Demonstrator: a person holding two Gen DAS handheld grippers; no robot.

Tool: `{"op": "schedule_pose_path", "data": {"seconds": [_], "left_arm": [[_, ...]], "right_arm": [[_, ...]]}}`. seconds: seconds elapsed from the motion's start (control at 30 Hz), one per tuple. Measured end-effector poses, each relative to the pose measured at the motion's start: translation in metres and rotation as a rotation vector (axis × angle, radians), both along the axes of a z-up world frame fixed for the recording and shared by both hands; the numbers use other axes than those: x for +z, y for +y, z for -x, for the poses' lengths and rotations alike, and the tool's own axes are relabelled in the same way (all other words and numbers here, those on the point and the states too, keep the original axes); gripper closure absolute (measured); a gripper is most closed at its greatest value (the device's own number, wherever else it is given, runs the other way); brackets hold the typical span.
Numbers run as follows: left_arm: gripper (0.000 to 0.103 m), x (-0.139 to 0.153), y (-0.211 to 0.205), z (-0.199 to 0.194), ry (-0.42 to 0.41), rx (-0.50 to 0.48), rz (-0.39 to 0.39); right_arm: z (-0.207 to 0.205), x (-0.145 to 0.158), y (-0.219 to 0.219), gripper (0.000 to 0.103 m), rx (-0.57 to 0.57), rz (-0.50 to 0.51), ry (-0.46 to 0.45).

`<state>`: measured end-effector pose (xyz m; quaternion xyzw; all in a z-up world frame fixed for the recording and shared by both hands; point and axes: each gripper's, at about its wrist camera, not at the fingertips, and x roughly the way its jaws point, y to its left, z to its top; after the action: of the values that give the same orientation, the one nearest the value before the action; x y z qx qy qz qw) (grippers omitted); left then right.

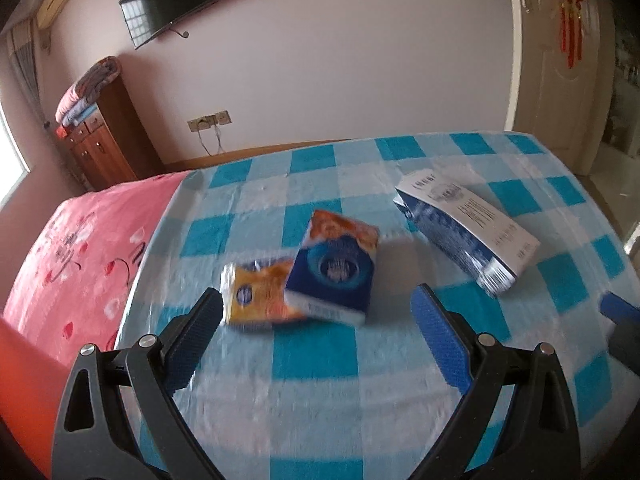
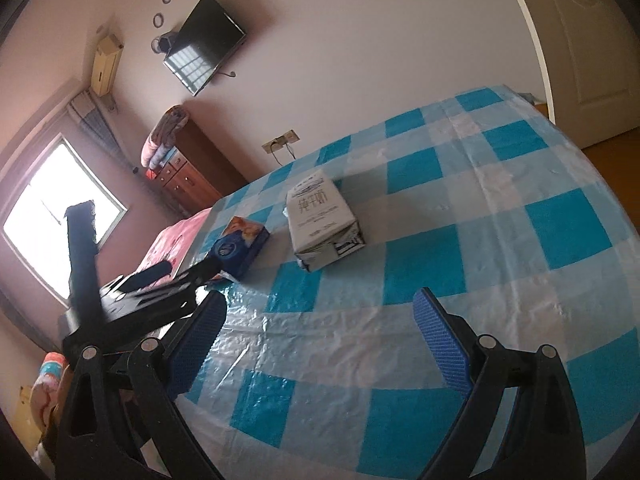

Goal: Collect trash
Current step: 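Grasp the blue Vinda tissue pack with the left tool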

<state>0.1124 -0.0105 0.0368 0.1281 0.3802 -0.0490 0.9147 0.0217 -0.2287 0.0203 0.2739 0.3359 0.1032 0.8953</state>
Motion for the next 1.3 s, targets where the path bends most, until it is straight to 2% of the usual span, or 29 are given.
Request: {"op": "schedule_pose_path", "data": {"seconds": [0.1, 0.23, 0.47, 0.6, 0.67, 0.73, 0.83, 1.1, 1.3], "left_arm": [[0.008, -0.003, -0.005, -0.013, 0.023, -0.005, 0.005], [0.008, -0.012, -0.015, -0.025, 0.038, -0.02, -0.049], [0.008, -0.022, -0.021, -0.036, 0.055, 0.003, -0.09], [0.027, -0.026, -0.023, -0.038, 0.064, 0.017, -0.095], [0.029, -0.029, -0.022, -0.039, 0.074, 0.023, -0.087], [0.038, -0.03, -0.022, -0.038, 0.077, 0.029, -0.085], [0.046, -0.032, -0.021, -0.037, 0.082, 0.035, -0.075], [0.05, -0.032, -0.019, -0.031, 0.083, 0.038, -0.05], [0.05, -0.028, -0.013, -0.016, 0.08, 0.039, 0.0]], "right_arm": [[0.0, -0.001, -0.004, 0.01, -0.001, -0.004, 0.002], [0.0, -0.002, -0.009, 0.01, -0.003, -0.022, 0.005], [0.0, -0.005, -0.017, 0.01, -0.01, -0.047, 0.015], [0.001, -0.005, -0.02, 0.01, -0.012, -0.053, 0.015], [0.001, -0.005, -0.021, 0.01, -0.013, -0.055, 0.016], [0.001, -0.005, -0.021, 0.01, -0.014, -0.056, 0.016], [0.001, -0.005, -0.021, 0.01, -0.013, -0.055, 0.018], [0.0, -0.007, -0.02, 0.01, -0.001, -0.053, 0.03], [-0.004, -0.01, -0.014, 0.01, 0.039, -0.041, 0.049]]}}
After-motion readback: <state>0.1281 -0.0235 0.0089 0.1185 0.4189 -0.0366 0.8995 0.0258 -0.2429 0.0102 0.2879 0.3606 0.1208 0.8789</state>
